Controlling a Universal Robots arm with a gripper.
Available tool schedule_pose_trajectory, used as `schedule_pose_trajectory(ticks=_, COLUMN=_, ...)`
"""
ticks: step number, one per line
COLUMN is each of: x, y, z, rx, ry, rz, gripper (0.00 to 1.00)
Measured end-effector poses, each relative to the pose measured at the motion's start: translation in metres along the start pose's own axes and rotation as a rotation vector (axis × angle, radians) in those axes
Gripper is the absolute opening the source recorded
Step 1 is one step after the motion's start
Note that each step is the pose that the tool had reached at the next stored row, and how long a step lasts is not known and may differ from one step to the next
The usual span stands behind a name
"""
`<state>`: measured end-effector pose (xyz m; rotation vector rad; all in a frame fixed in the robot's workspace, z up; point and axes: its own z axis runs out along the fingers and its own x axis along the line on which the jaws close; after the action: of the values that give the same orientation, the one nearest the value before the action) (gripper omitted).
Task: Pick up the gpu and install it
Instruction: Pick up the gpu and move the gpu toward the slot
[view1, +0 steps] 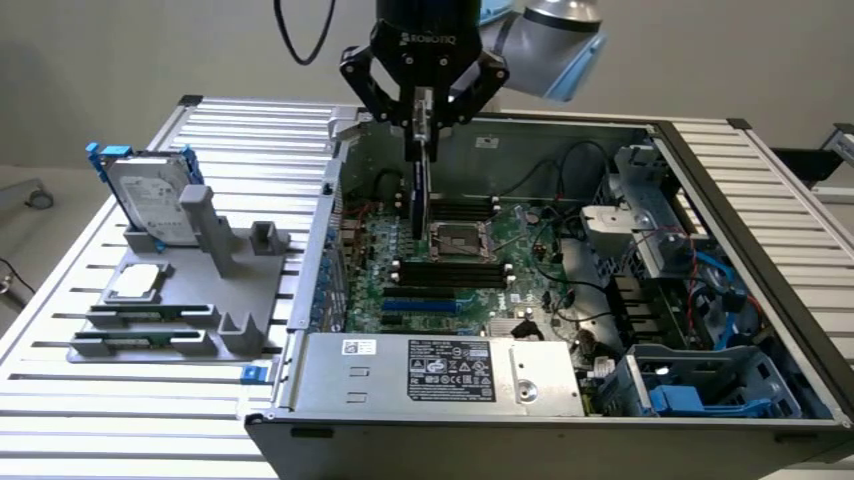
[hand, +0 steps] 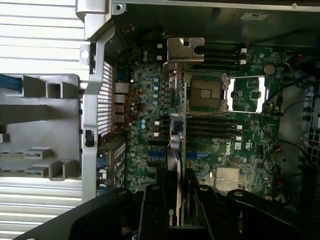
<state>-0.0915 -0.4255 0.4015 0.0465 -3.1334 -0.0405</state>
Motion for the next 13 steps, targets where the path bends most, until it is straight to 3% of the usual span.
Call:
schedule_pose_trajectory(ticks=9, x=-0.031, y=-0.0001, z=0.0161, rx=-0.0002, ry=0.0003, rz=0.021, gripper=0.26)
schedule_pose_trajectory(ticks=13, x=-0.034, y=0.0001, z=0.0191, rx=0.0001, ry=0.0039, rz=0.024, gripper=0.26)
